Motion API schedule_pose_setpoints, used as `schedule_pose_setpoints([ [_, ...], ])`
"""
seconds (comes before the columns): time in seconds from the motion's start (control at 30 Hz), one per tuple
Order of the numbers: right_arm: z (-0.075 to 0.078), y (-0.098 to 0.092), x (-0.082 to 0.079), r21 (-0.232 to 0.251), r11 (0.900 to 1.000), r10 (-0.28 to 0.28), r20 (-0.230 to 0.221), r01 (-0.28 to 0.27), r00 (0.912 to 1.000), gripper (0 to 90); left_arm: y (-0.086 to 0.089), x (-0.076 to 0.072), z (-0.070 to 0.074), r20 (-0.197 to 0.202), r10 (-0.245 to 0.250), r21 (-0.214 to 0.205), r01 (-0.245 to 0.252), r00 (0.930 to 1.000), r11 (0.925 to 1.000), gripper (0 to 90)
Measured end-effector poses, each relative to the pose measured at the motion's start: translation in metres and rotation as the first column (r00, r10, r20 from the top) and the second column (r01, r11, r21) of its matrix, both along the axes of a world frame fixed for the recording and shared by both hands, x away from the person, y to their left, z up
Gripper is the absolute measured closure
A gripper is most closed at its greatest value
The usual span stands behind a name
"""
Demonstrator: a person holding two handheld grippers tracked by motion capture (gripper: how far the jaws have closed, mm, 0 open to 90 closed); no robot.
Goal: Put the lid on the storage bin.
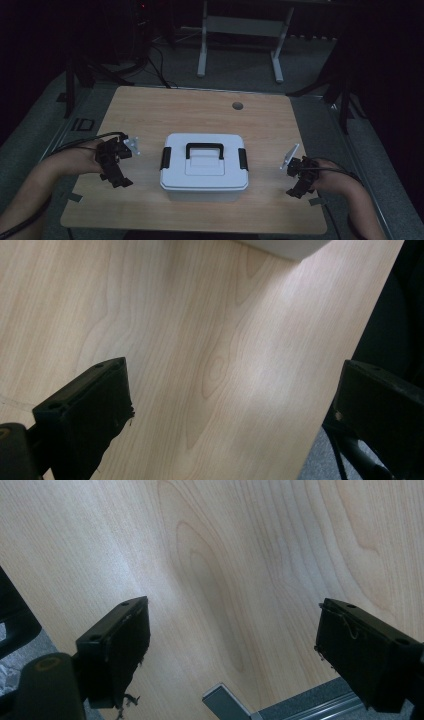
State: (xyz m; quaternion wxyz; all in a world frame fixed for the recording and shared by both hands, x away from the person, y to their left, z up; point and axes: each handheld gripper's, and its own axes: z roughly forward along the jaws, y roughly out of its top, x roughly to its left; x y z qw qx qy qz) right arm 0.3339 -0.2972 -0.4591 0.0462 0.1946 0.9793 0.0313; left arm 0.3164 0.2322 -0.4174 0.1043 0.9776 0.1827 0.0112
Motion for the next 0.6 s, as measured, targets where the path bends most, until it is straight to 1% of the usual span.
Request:
schedule_pose_setpoints([
  [0.07,0.0,-0.002,0.0,0.005,1.0,-0.006,0.001,0.006,1.0,13.9,0.004,-0.001,-0.005,0.0,0.01,-0.008,-0.01,0.9999,0.9999,1.3],
  [0.1,0.0,-0.002,0.0,0.005,1.0,-0.006,0.001,0.006,1.0,13.9,0.004,-0.001,-0.005,0.0,0.01,-0.008,-0.01,0.9999,0.9999,1.3],
  [0.13,-0.001,-0.003,0.0,0.008,0.9999,-0.011,0.001,0.011,0.9999,13.9,0.008,-0.001,-0.009,-0.005,0.021,-0.019,-0.021,0.9998,0.9996,1.4],
  [0.17,-0.001,-0.003,0.0,0.008,0.9999,-0.011,0.001,0.011,0.9999,13.9,0.008,-0.001,-0.009,-0.005,0.021,-0.019,-0.021,0.9998,0.9996,1.4],
  [0.2,-0.001,-0.005,0.0,0.017,0.9997,-0.018,0.002,0.017,0.9998,13.8,0.012,-0.003,-0.015,-0.01,0.036,-0.032,-0.036,0.9993,0.9988,1.4],
  [0.27,-0.003,-0.007,0.0,0.022,0.9996,-0.017,0.001,0.017,0.9999,13.9,0.016,-0.005,-0.019,-0.005,0.04,-0.042,-0.04,0.9992,0.9983,1.4],
  [0.3,-0.003,-0.007,-0.001,0.022,0.9995,-0.021,0.0,0.021,0.9998,13.9,0.016,-0.005,-0.019,-0.005,0.04,-0.042,-0.04,0.9992,0.9983,1.4],
  [0.33,-0.004,-0.008,-0.001,0.019,0.9995,-0.025,-0.002,0.025,0.9997,13.9,0.02,-0.006,-0.024,-0.013,0.054,-0.057,-0.054,0.9985,0.9969,1.4],
  [0.37,-0.005,-0.009,-0.001,0.014,0.9996,-0.026,-0.004,0.026,0.9997,13.9,0.02,-0.006,-0.024,-0.013,0.054,-0.057,-0.054,0.9985,0.9969,1.4],
  [0.4,-0.006,-0.01,-0.001,0.011,0.9995,-0.028,-0.006,0.029,0.9996,13.9,0.024,-0.008,-0.028,-0.004,0.06,-0.068,-0.06,0.9982,0.9959,1.4],
  [0.43,-0.006,-0.011,-0.001,0.01,0.9994,-0.033,-0.006,0.033,0.9995,13.9,0.027,-0.008,-0.03,-0.004,0.067,-0.076,-0.067,0.9978,0.9949,1.4],
  [0.5,-0.007,-0.012,-0.001,0.012,0.9993,-0.034,-0.005,0.034,0.9994,13.9,0.028,-0.008,-0.031,-0.006,0.073,-0.077,-0.073,0.9973,0.9943,1.4],
  [0.53,-0.007,-0.014,-0.001,0.02,0.9987,-0.046,-0.006,0.046,0.9989,13.9,0.031,-0.009,-0.034,-0.007,0.084,-0.09,-0.084,0.9965,0.9924,1.4],
  [0.57,-0.007,-0.015,-0.001,0.022,0.9987,-0.045,-0.003,0.045,0.999,13.9,0.036,-0.008,-0.039,-0.024,0.1,-0.116,-0.102,0.9947,0.9881,1.4],
  [0.6,-0.008,-0.015,0.0,0.024,0.9987,-0.046,-0.002,0.046,0.9989,13.8,0.037,-0.007,-0.041,-0.024,0.106,-0.126,-0.108,0.9941,0.9861,1.4],
])
